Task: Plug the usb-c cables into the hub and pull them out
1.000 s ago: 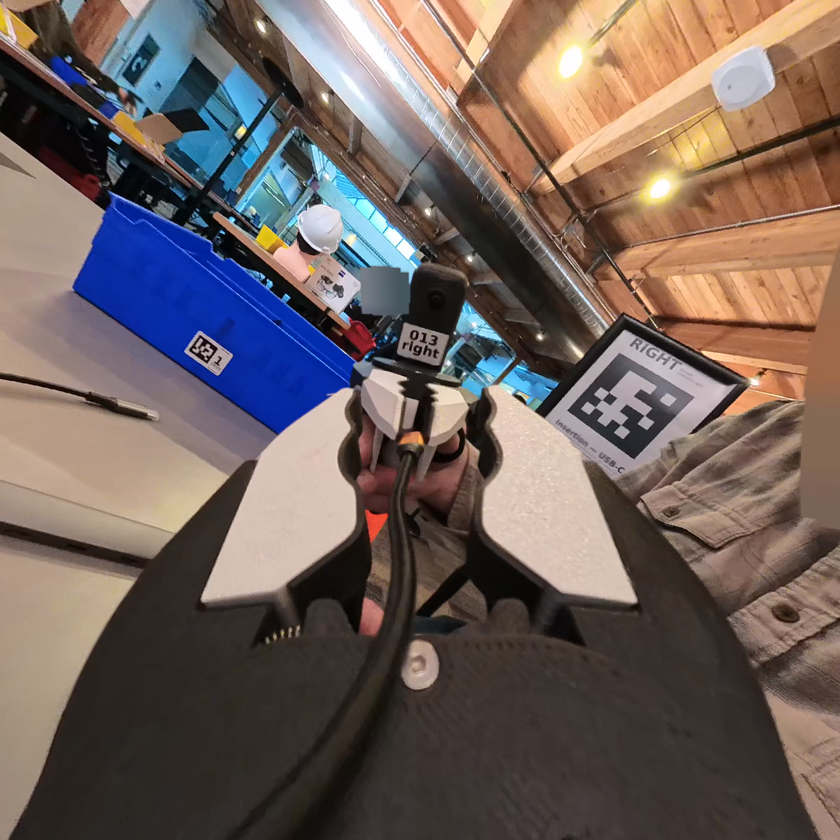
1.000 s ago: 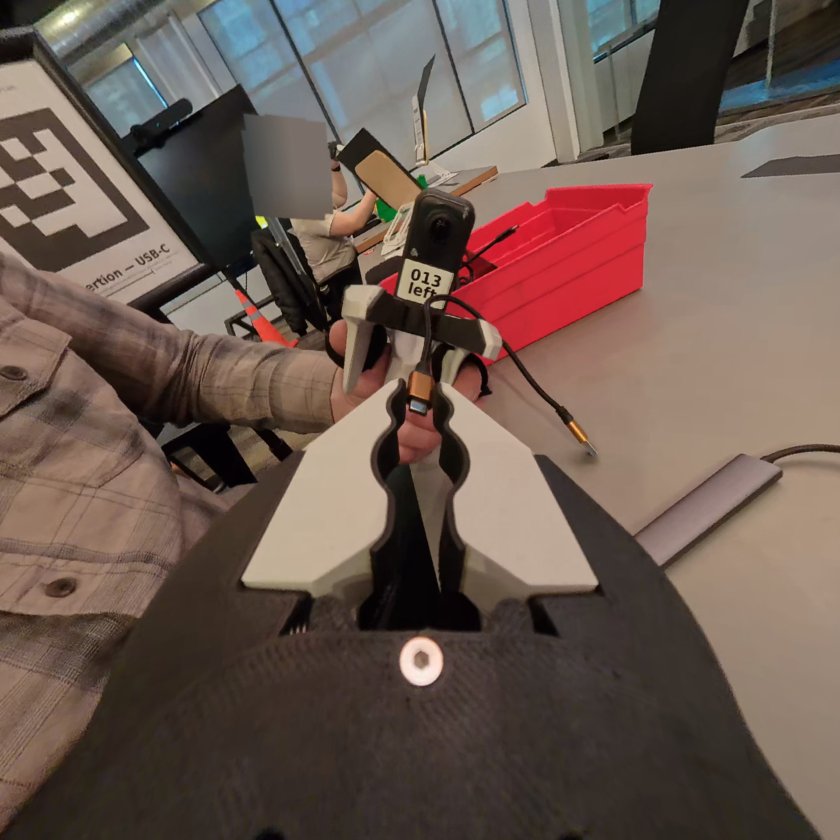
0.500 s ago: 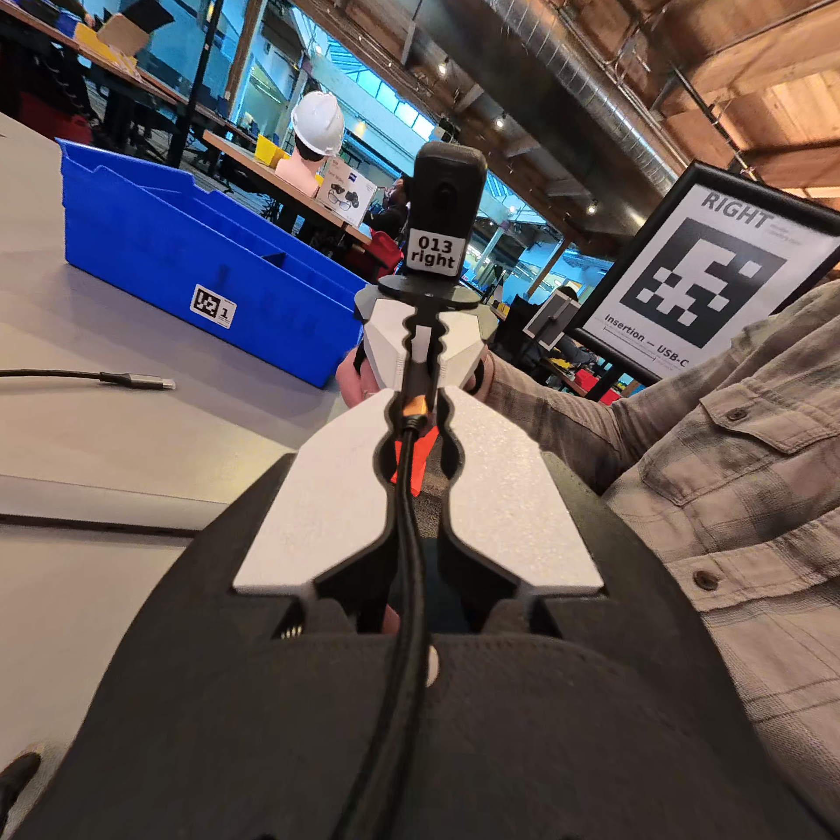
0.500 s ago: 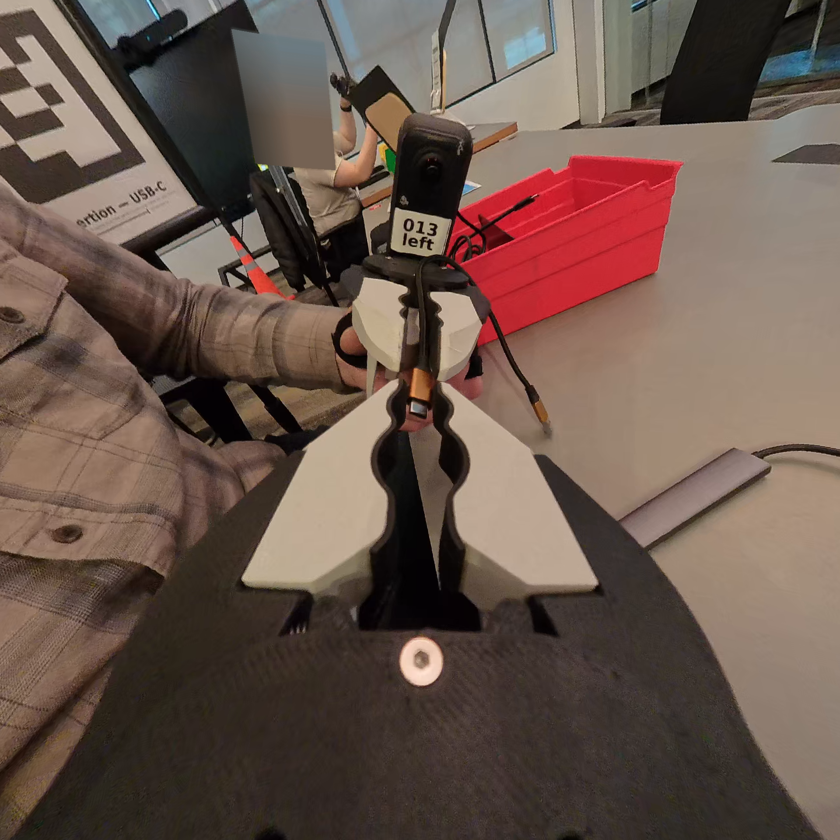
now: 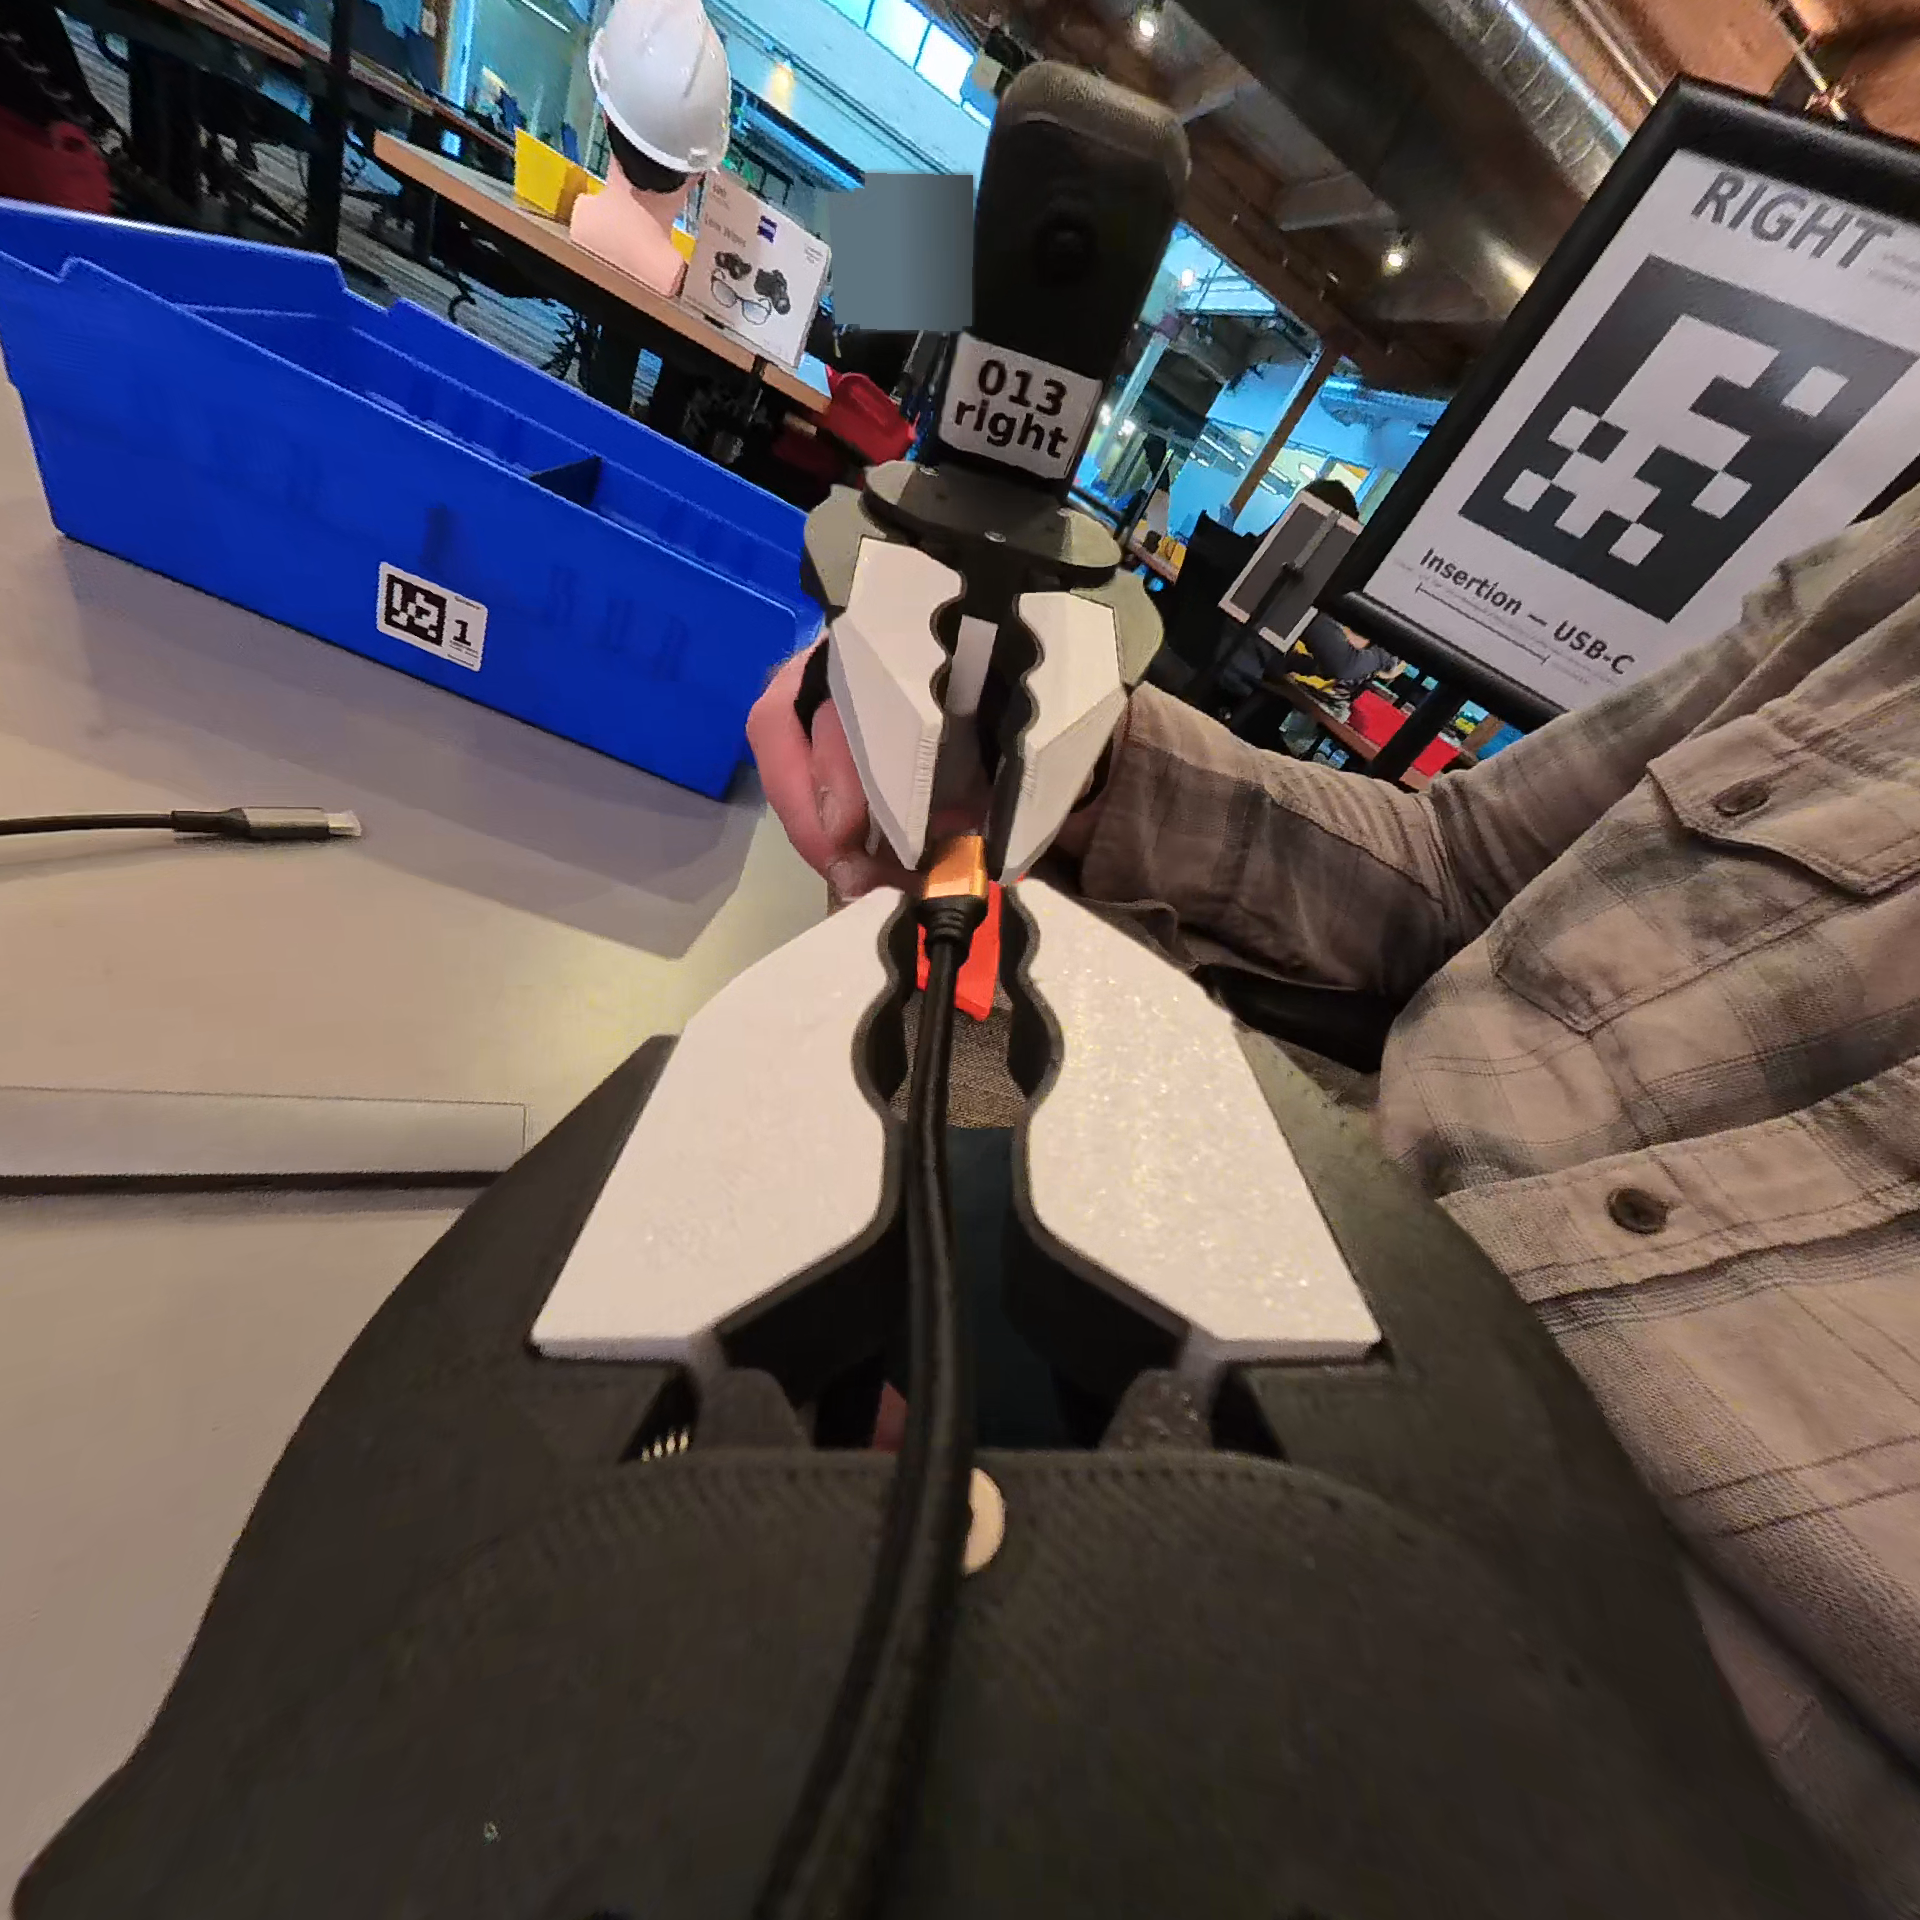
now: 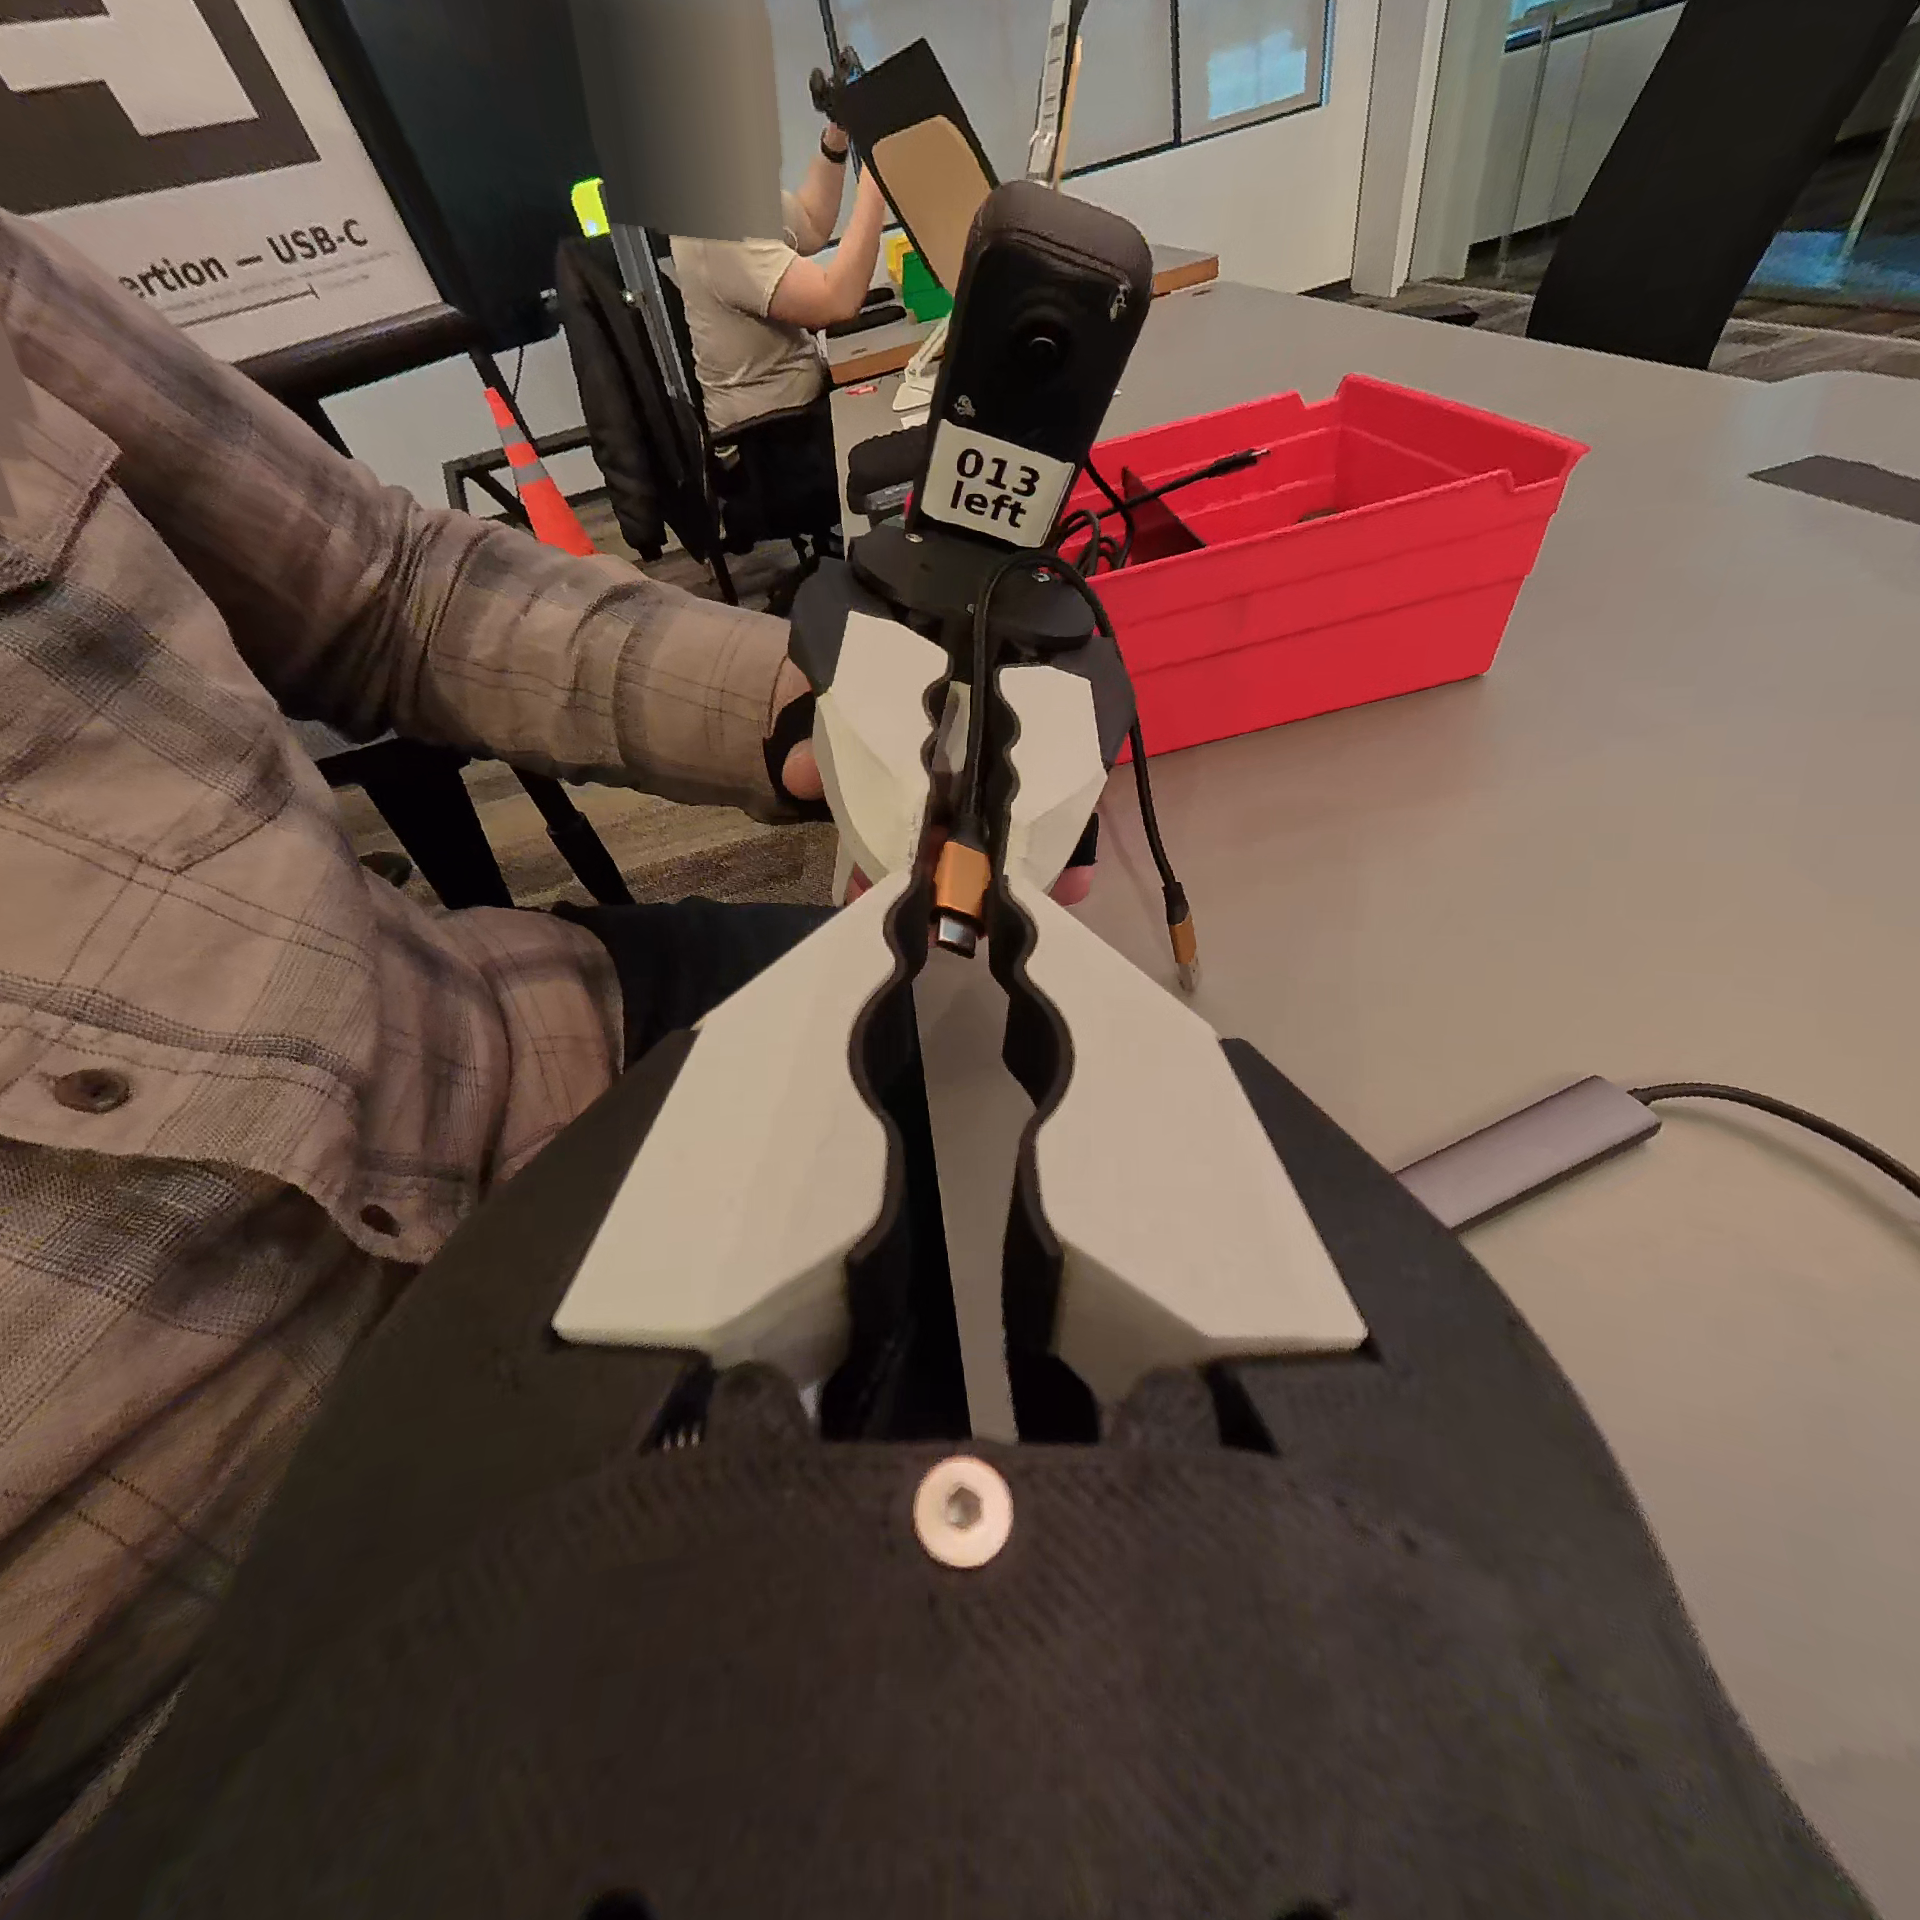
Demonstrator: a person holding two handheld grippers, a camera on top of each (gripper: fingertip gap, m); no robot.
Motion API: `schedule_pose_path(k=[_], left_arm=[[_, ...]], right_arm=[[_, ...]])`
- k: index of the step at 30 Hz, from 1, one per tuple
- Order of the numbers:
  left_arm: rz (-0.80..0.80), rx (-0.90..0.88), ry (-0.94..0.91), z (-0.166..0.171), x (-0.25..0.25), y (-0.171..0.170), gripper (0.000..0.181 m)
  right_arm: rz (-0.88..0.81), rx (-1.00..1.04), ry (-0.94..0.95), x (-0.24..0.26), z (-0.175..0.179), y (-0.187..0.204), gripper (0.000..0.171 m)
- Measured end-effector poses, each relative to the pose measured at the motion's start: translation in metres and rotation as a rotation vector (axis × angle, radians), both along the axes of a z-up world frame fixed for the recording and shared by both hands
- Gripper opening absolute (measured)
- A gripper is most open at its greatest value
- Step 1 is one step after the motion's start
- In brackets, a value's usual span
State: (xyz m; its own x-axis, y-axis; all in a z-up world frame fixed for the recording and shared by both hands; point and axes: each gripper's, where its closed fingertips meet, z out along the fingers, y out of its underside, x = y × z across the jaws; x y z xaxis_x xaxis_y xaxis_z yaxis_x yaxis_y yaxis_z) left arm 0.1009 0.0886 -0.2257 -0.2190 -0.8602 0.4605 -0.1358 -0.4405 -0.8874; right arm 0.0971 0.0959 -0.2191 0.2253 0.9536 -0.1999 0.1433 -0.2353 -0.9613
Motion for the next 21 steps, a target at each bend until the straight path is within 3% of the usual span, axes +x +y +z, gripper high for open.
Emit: schedule_pose_path(k=[21], left_arm=[[0.017, -0.014, -0.043, 0.0058, 0.0014, 0.0011, 0.012]], right_arm=[[-0.004, 0.055, -0.011, -0.0006, 0.0035, -0.0017, 0.009]])
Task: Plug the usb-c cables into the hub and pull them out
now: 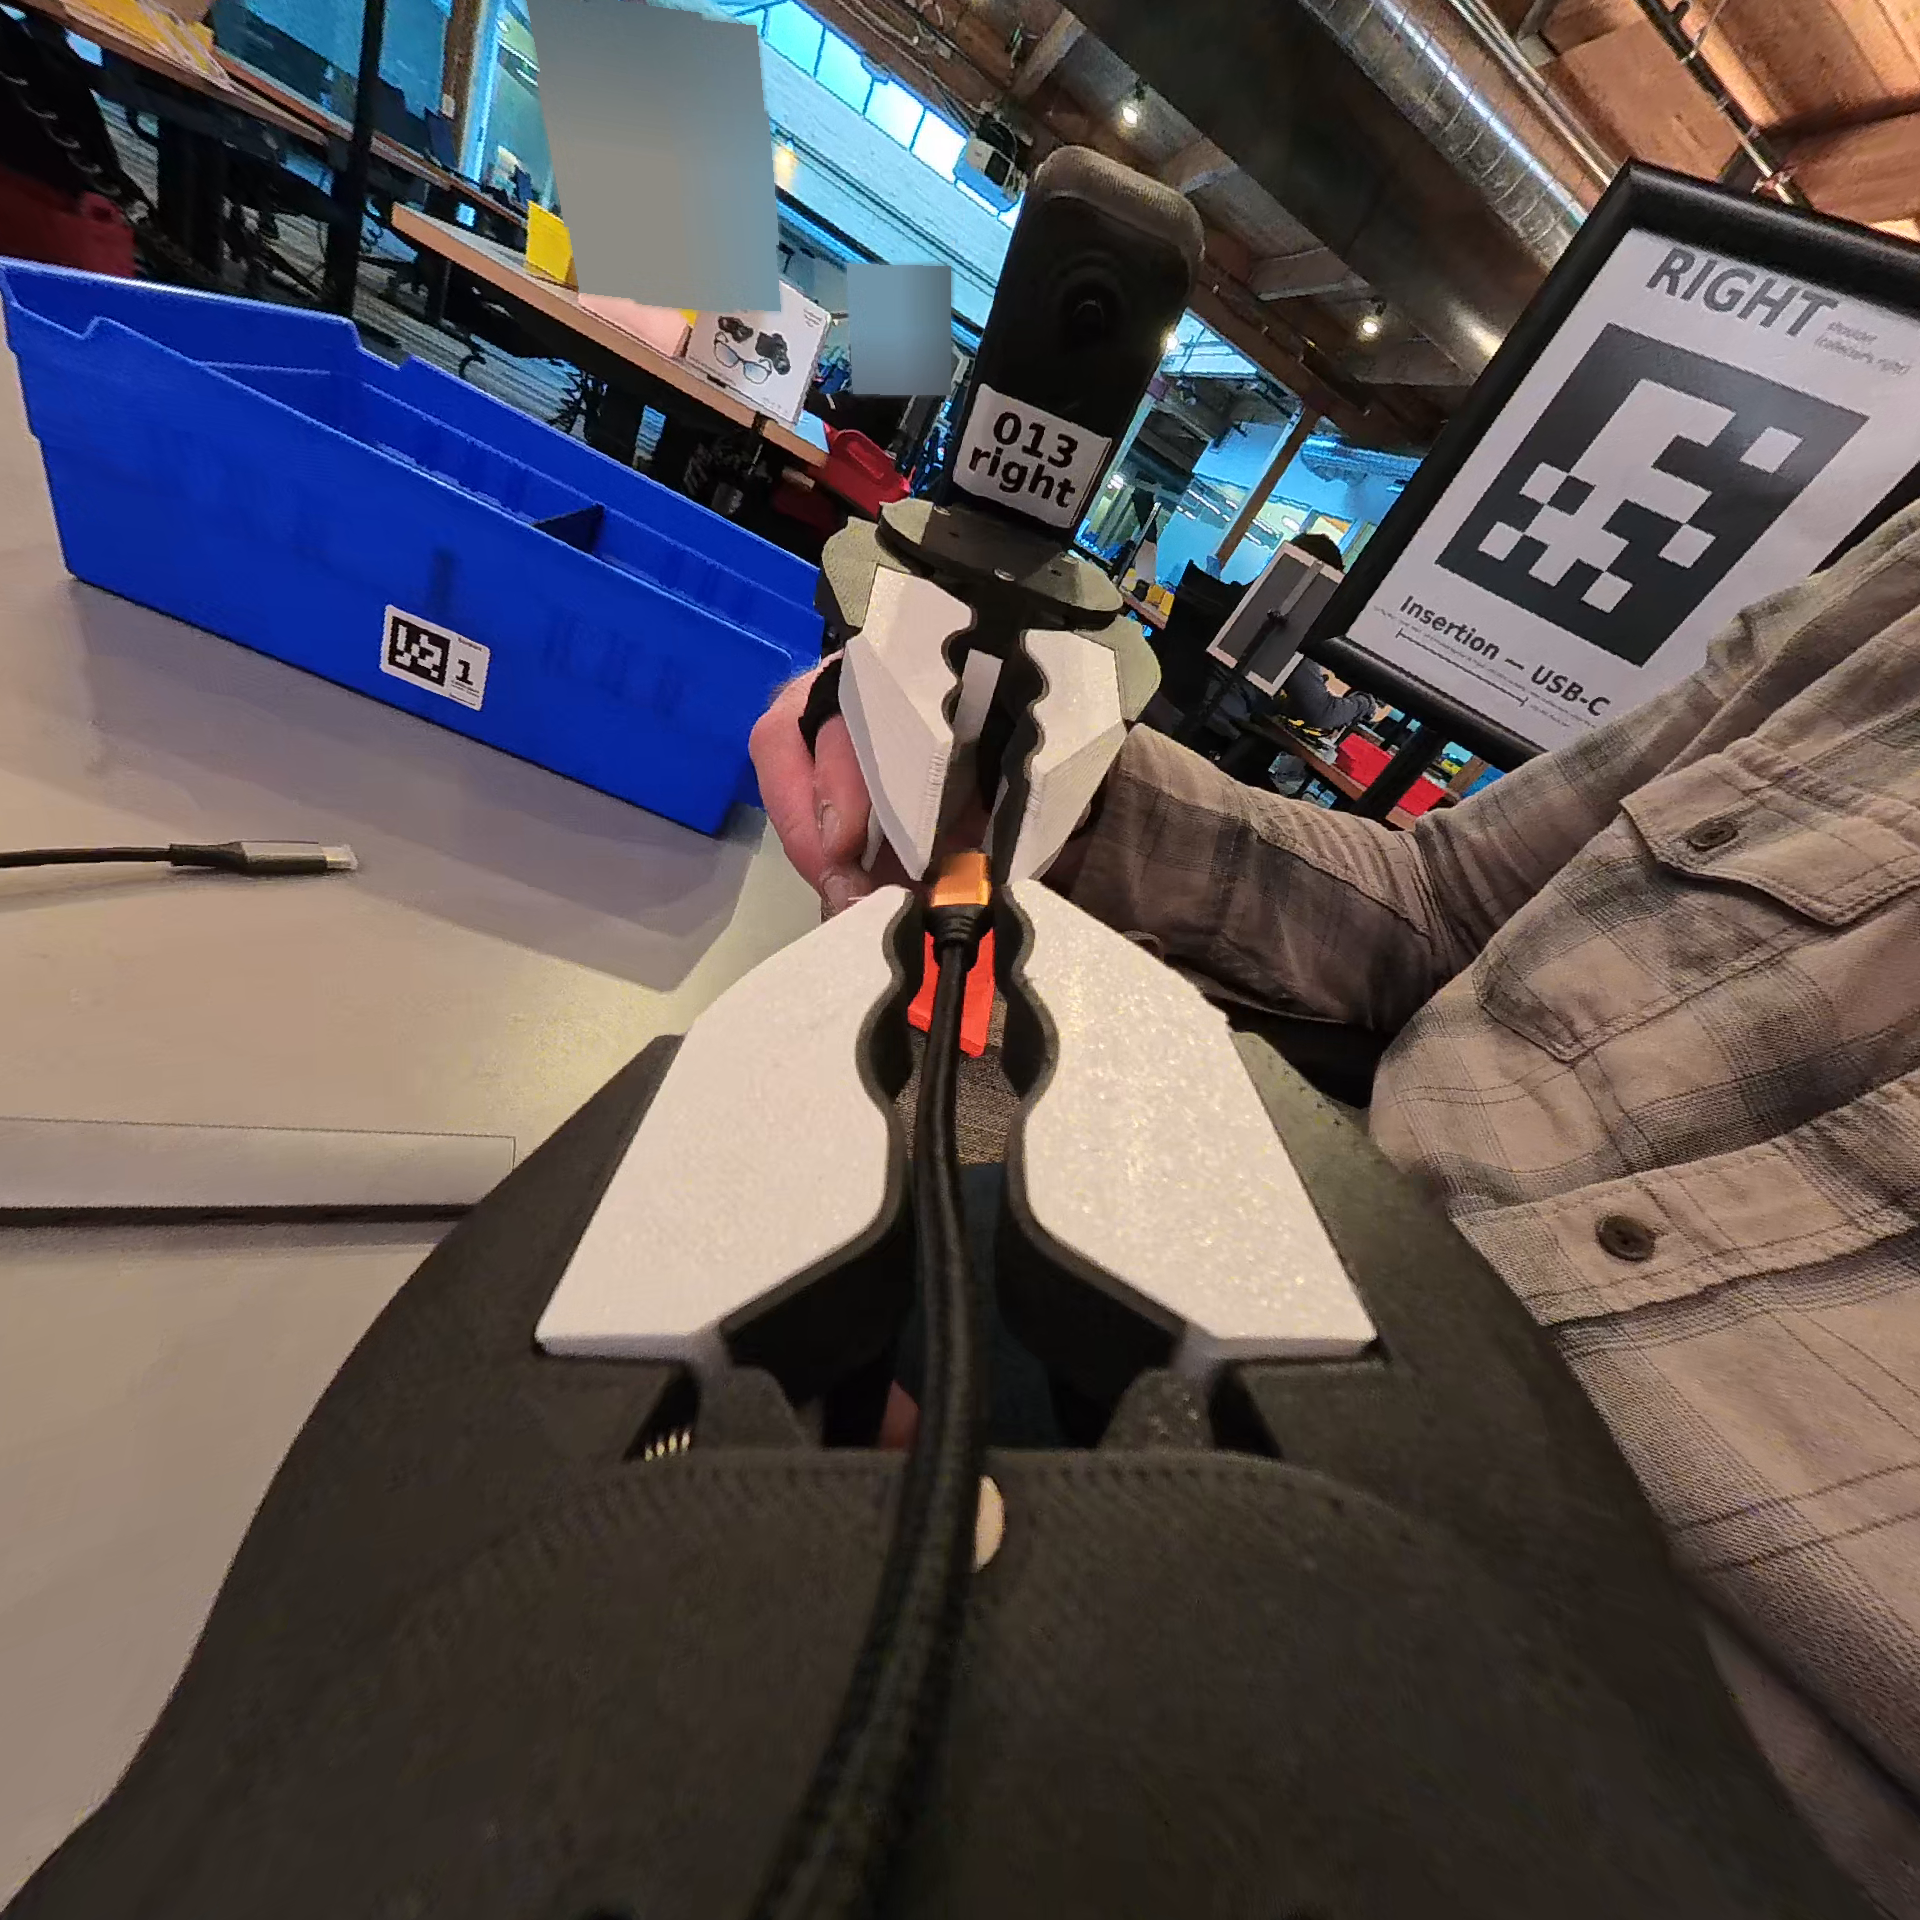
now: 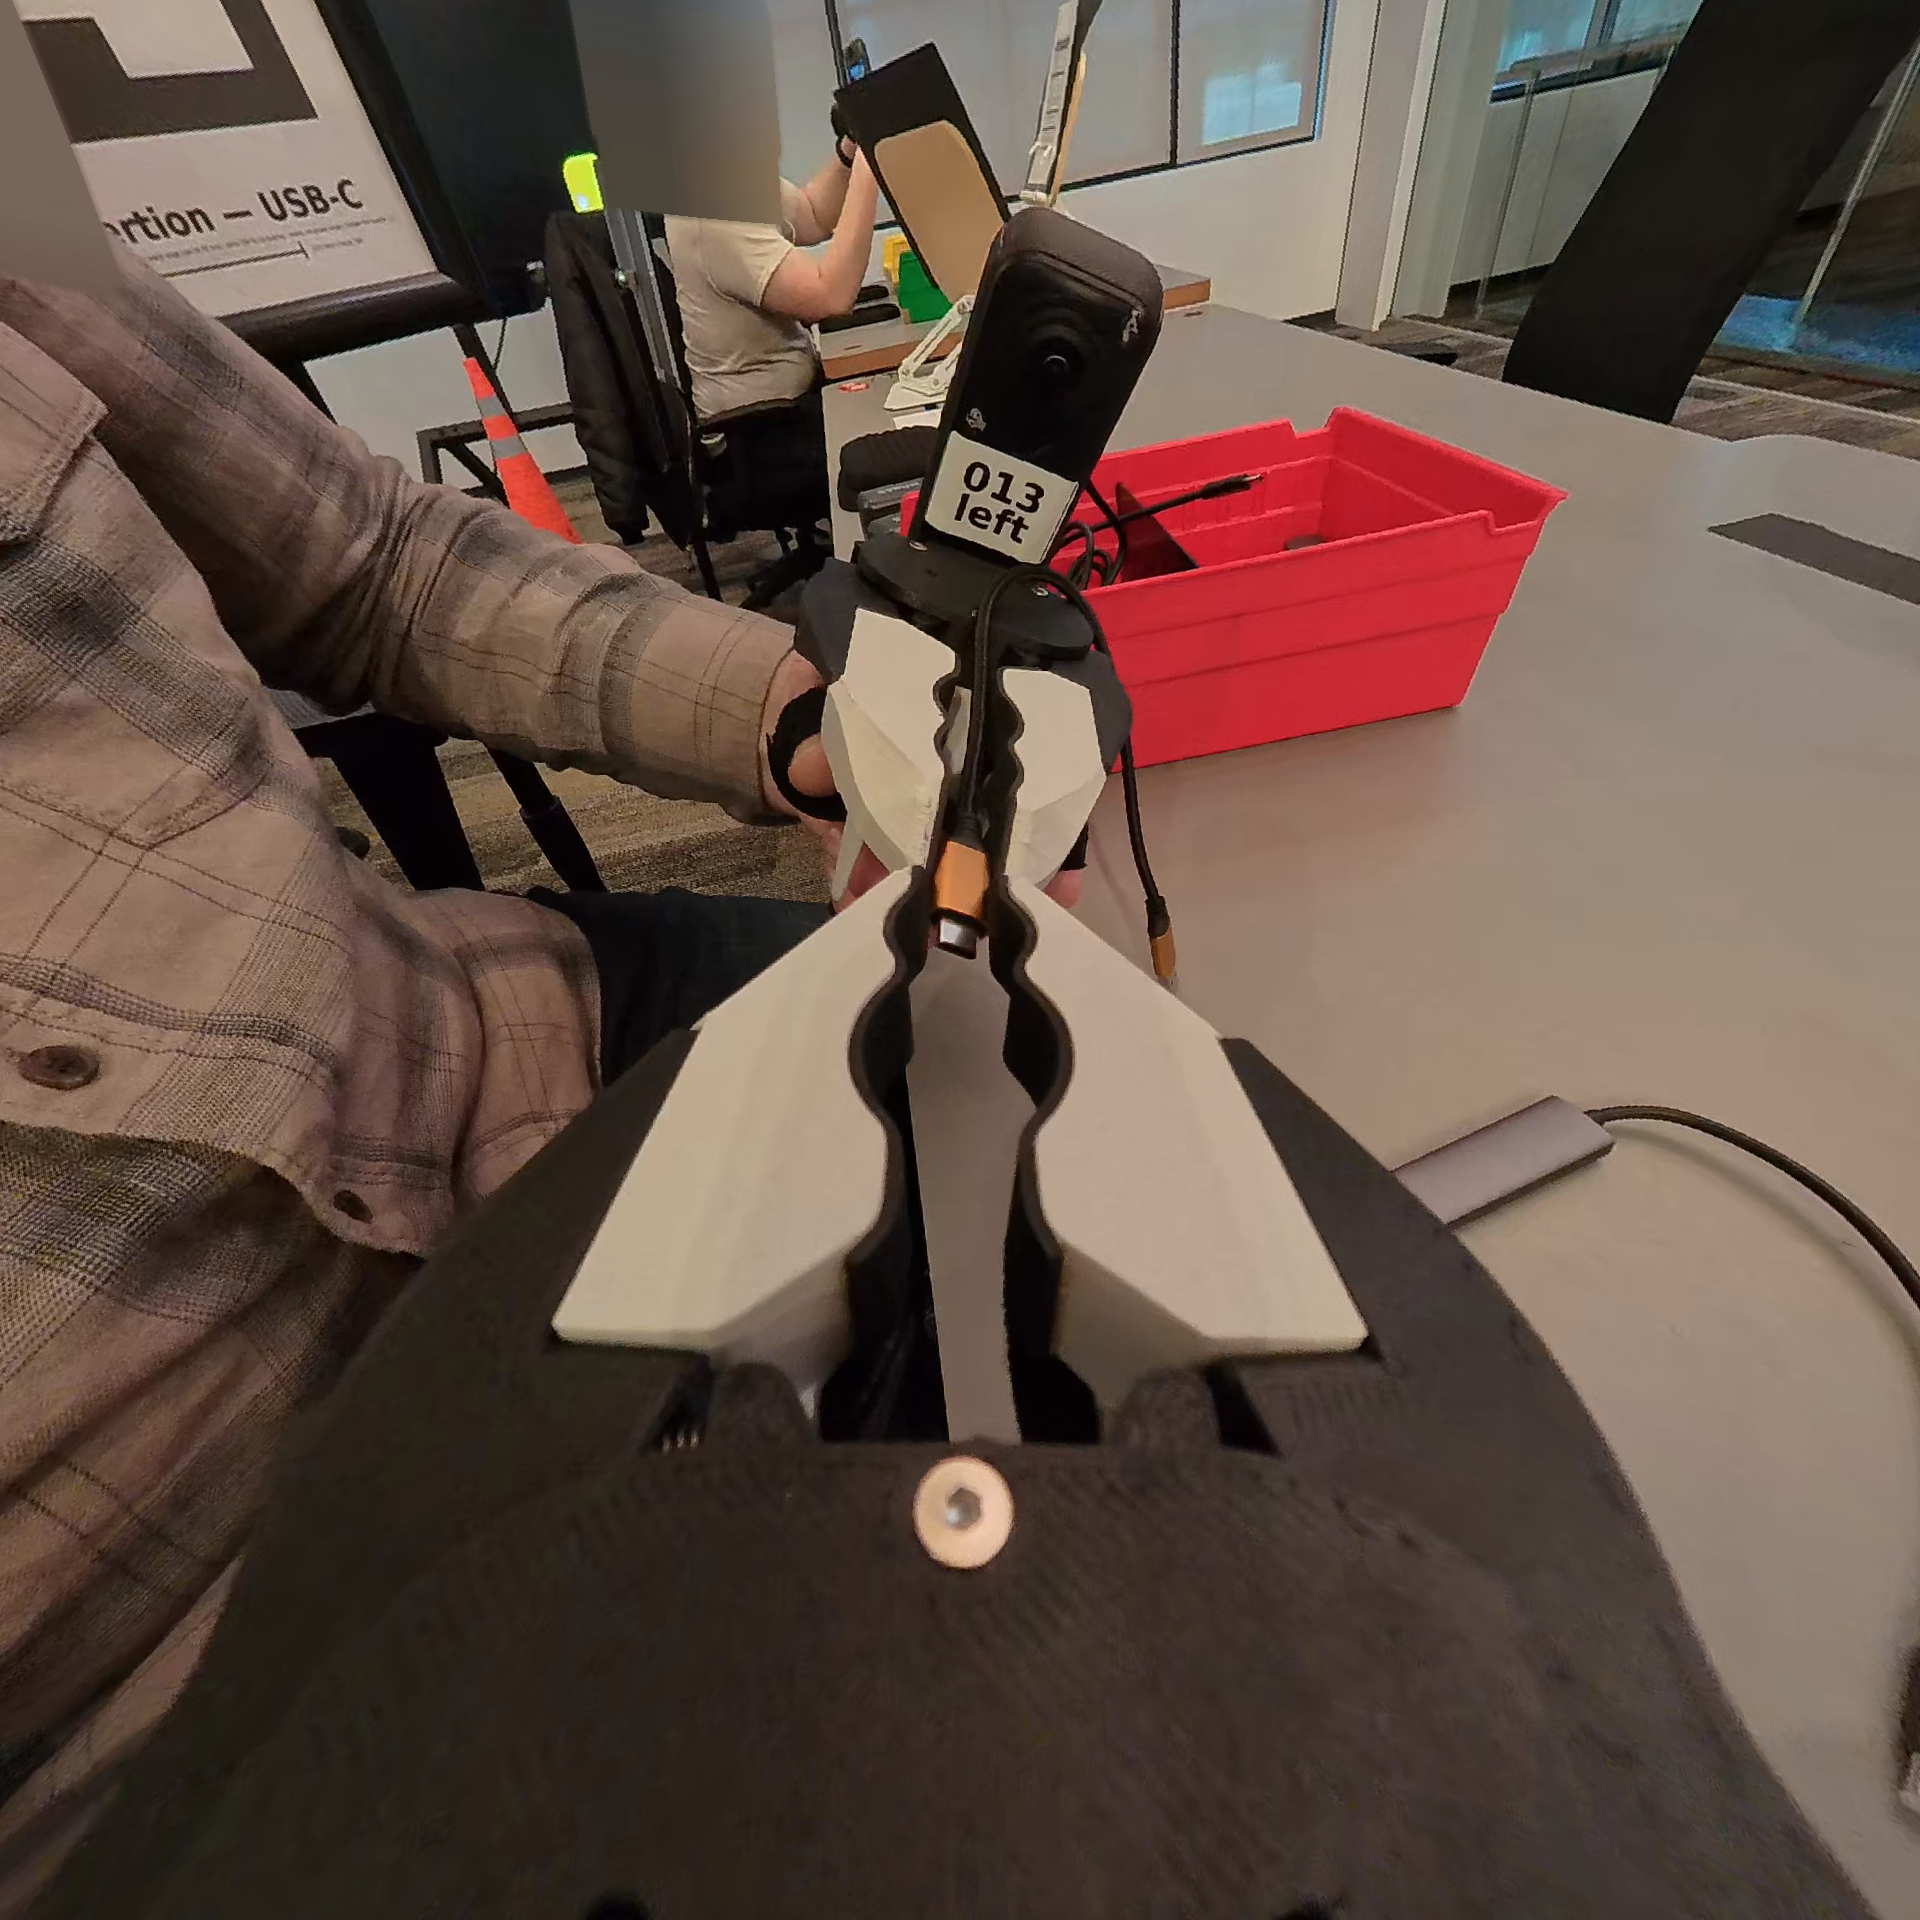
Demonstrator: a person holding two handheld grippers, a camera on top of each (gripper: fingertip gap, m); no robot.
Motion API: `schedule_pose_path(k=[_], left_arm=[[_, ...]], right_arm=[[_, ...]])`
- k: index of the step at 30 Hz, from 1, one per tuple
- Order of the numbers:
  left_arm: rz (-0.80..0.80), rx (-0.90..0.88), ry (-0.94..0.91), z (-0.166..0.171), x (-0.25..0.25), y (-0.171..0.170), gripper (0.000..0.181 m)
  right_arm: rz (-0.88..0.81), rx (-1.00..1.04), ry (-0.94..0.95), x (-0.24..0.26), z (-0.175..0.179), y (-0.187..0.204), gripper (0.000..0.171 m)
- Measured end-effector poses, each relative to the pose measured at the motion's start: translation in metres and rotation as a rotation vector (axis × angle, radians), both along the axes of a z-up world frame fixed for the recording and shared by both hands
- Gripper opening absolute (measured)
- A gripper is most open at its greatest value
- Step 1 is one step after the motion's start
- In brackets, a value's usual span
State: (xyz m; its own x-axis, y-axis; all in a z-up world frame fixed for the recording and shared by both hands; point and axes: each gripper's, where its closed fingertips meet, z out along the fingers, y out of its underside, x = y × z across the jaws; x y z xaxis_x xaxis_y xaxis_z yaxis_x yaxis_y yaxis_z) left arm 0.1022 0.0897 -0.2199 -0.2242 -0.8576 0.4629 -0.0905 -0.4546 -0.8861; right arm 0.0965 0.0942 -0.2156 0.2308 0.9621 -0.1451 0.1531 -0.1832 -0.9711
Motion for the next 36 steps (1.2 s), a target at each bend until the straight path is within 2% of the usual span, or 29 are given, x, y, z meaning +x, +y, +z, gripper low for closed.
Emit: schedule_pose_path(k=[13, 21, 24, 26, 31, 36], left_arm=[[-0.015, -0.044, -0.023, 0.005, 0.000, -0.001, 0.012], [-0.006, -0.030, -0.020, 0.004, 0.001, -0.001, 0.012], [0.006, -0.011, -0.020, 0.005, 0.001, 0.000, 0.012], [0.020, 0.001, -0.025, 0.007, 0.000, 0.003, 0.012], [0.090, 0.098, 0.001, 0.006, -0.003, 0.013, 0.012], [0.152, 0.307, 0.066, 0.002, -0.001, 0.013, 0.012]], right_arm=[[-0.021, 0.132, -0.029, -0.002, 0.007, -0.001, 0.006], [-0.024, 0.138, -0.029, -0.001, 0.007, -0.001, 0.005], [-0.033, 0.139, -0.017, 0.000, 0.009, 0.000, 0.006], [-0.038, 0.132, -0.008, 0.001, 0.010, 0.001, 0.013], [-0.052, 0.077, 0.000, 0.007, 0.007, 0.005, 0.019], [-0.076, 0.012, 0.014, 0.010, 0.002, 0.012, 0.018]])
